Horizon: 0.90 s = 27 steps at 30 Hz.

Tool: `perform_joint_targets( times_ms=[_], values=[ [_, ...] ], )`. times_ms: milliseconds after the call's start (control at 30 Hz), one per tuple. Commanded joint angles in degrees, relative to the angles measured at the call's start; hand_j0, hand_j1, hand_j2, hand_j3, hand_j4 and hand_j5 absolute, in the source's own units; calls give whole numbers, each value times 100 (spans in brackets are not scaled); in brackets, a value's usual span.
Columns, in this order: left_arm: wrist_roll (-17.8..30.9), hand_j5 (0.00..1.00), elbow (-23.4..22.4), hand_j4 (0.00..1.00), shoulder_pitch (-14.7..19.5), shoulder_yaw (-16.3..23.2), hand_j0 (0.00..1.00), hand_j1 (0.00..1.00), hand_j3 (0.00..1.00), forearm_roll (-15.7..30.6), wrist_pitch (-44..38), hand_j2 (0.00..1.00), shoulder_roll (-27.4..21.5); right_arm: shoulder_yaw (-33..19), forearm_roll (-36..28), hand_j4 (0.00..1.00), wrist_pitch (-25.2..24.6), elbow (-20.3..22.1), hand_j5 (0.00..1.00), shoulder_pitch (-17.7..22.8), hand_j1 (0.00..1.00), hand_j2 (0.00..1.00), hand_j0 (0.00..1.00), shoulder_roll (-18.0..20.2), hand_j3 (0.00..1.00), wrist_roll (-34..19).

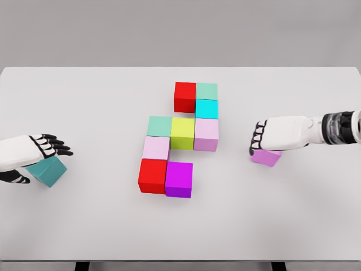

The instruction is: Assemble the squares on the desktop into the number 2

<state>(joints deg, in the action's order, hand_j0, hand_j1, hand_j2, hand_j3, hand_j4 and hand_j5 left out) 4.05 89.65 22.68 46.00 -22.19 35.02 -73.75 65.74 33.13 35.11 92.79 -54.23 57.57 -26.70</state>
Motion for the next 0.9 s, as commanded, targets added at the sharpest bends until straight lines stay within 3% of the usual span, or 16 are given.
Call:
perform_joint_targets(
  times_ms=[0, 267, 867],
  values=[
    [0, 100, -8, 100, 0, -3, 100, 100, 100, 30, -2, 100, 36, -26, -44, 64, -11, 196, 64, 0, 64, 64, 64, 149, 64, -2],
    [8, 100, -175, 100, 9, -3, 100, 100, 100, 30, -2, 100, 141, 9, -105, 61, -11, 794, 61, 0, 61, 61, 61, 571, 61, 25],
    [35, 100, -202, 100, 9, 14, 100, 100, 100, -14, -2, 100, 264, 44, -975, 61, -11, 846, 61, 149, 61, 61, 61, 404, 61, 86]
  ],
)
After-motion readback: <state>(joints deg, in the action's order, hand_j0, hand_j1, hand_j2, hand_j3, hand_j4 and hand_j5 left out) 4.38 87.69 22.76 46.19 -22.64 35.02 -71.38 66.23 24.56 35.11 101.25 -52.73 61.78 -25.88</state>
